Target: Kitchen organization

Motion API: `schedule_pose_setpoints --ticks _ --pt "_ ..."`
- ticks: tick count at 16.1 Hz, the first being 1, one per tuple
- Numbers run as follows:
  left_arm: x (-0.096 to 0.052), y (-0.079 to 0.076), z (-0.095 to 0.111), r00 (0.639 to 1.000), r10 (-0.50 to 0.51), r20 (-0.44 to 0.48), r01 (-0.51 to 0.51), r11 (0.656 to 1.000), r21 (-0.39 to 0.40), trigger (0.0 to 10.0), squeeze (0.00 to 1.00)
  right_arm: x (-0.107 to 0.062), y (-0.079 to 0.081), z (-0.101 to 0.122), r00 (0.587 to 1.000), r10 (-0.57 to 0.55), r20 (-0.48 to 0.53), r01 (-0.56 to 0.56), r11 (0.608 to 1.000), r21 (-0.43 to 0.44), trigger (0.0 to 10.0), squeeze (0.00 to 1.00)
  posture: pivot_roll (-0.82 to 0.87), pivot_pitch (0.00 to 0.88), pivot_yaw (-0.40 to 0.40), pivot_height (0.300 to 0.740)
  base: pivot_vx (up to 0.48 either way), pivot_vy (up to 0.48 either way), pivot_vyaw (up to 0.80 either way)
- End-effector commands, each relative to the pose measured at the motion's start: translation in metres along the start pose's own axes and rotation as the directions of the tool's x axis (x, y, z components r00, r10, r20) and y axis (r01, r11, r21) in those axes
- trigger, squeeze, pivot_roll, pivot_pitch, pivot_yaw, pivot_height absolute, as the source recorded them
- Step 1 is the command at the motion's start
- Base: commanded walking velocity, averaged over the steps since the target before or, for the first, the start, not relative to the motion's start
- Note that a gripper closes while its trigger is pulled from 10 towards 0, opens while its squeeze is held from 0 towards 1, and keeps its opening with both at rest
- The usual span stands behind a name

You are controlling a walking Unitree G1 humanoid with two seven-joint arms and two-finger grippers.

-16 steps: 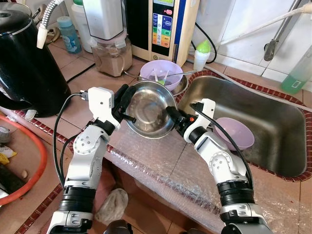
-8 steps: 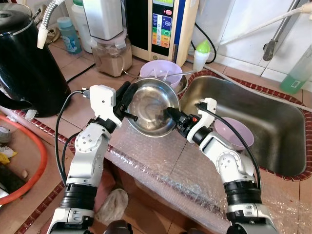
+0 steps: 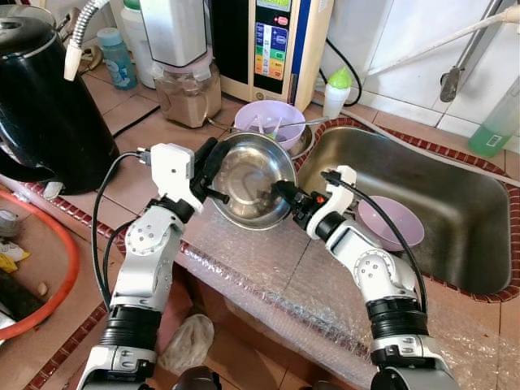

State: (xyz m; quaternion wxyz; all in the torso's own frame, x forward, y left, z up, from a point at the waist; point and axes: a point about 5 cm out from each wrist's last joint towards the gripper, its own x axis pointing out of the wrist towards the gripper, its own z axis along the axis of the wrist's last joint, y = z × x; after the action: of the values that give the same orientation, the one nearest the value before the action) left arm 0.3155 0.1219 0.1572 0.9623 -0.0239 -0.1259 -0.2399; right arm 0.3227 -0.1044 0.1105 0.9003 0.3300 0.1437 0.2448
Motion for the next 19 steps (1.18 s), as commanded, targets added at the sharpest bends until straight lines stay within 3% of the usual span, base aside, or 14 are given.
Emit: schedule_pose_setpoints --ticks 1,4,7,8,11,14,15,16,18,19 --pt "0.007 -0.008 0.010 0.997 -0.069 0.020 0.068 0.997 0.032 10.0 1.00 -0.007 -0.016 0.008 0.997 -0.077 0.006 0.077 0.996 -0.036 0.0 0.00 0.03 0.000 0.034 0.740 0.000 0.000 0.00" --pt "0.004 -0.020 0.007 0.986 -0.163 -0.030 0.165 0.982 0.090 10.0 1.00 -0.013 -0.022 0.019 0.997 -0.066 0.037 0.068 0.996 -0.056 0.0 0.00 0.04 0.000 0.044 0.740 0.000 0.000 0.00" --pt "-0.006 -0.024 0.003 0.968 -0.234 -0.095 0.243 0.965 0.098 10.0 1.00 -0.026 -0.041 0.031 0.990 -0.125 0.057 0.131 0.985 -0.111 0.0 0.00 0.04 0.000 0.053 0.740 0.000 0.000 0.00" --pt "-0.015 -0.024 -0.001 0.952 -0.271 -0.143 0.284 0.955 0.083 10.0 1.00 -0.039 -0.056 0.041 0.980 -0.179 0.086 0.188 0.974 -0.126 0.0 0.00 0.04 0.000 0.059 0.740 0.000 0.000 0.00" --pt "-0.032 -0.024 -0.011 0.918 -0.315 -0.239 0.323 0.946 -0.007 10.0 1.00 -0.060 -0.079 0.056 0.952 -0.282 0.121 0.302 0.932 -0.202 0.0 0.00 0.03 0.000 0.060 0.740 0.000 0.000 0.00" --pt "-0.038 -0.021 -0.015 0.899 -0.331 -0.288 0.343 0.939 -0.007 10.0 1.00 -0.070 -0.093 0.066 0.908 -0.387 0.162 0.417 0.876 -0.242 0.0 0.00 0.03 0.000 0.056 0.740 0.000 0.000 0.00" --pt "-0.039 -0.023 -0.018 0.874 -0.359 -0.327 0.366 0.930 -0.043 10.0 1.00 -0.075 -0.105 0.070 0.841 -0.502 0.202 0.541 0.794 -0.277 0.0 0.00 0.03 0.000 0.051 0.740 0.000 0.000 0.00" --pt "-0.040 -0.024 -0.018 0.866 -0.369 -0.337 0.374 0.926 -0.053 10.0 1.00 -0.076 -0.108 0.071 0.818 -0.535 0.214 0.576 0.769 -0.278 0.0 0.00 0.03 0.000 0.050 0.740 0.000 0.000 0.00" --pt "-0.036 -0.024 -0.024 0.821 -0.390 -0.416 0.405 0.913 -0.057 10.0 1.00 -0.077 -0.117 0.067 0.728 -0.641 0.242 0.685 0.675 -0.275 0.0 0.00 0.03 0.000 0.045 0.740 0.000 0.000 0.00" --pt "-0.032 -0.024 -0.025 0.820 -0.385 -0.423 0.400 0.915 -0.058 10.0 1.00 -0.076 -0.119 0.063 0.697 -0.675 0.244 0.717 0.638 -0.282 0.0 0.00 0.03 0.000 0.040 0.740 0.000 0.000 0.00"
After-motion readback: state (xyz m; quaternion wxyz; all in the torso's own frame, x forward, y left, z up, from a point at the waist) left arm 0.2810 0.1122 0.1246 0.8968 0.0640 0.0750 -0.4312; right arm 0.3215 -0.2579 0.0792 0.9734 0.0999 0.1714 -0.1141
